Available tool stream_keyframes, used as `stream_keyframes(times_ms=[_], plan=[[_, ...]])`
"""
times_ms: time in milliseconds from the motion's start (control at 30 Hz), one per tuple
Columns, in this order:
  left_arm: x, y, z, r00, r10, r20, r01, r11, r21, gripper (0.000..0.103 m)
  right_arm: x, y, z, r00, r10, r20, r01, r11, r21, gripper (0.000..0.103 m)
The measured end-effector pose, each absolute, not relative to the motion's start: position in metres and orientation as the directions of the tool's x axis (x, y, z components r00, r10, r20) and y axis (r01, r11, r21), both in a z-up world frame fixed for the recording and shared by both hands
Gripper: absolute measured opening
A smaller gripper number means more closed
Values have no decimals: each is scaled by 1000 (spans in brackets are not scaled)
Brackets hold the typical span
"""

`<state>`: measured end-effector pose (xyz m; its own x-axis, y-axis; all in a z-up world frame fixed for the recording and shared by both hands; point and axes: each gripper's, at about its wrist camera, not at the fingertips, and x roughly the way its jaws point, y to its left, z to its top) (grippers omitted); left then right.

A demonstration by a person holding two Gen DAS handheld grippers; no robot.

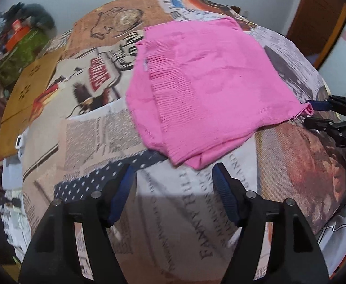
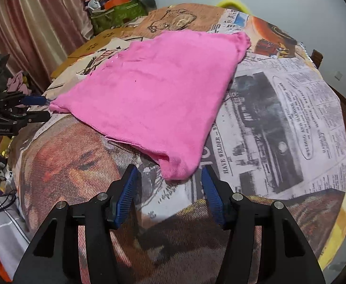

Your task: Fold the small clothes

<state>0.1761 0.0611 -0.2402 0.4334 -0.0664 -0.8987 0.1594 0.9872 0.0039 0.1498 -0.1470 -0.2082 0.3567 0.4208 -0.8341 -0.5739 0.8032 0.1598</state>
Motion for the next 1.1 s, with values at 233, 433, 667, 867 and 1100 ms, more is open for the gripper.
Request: stream_keyframes(times_ms=[233,433,667,867,1100], plan=[[192,45,-245,491,-77,-868,247,968,54,66,156,-138,-211,346,432,-833,-595,787,162,51],[196,37,-249,503,-93,-859,278,959,59,21,160,-129,-214,320,450,-834,-617,767,177,14],[202,44,-236,512,-94,-854,218,976,23,12,160,-130,-207,333,470,-818,-619,763,186,8],[217,47,-200,578,-111,-809,194,981,4,11,168,-138,-176,409,505,-760,-608,772,186,7],[259,49,-165,649,-88,-756,160,987,22,11,199,-144,-144,495,516,-699,-585,793,170,7]])
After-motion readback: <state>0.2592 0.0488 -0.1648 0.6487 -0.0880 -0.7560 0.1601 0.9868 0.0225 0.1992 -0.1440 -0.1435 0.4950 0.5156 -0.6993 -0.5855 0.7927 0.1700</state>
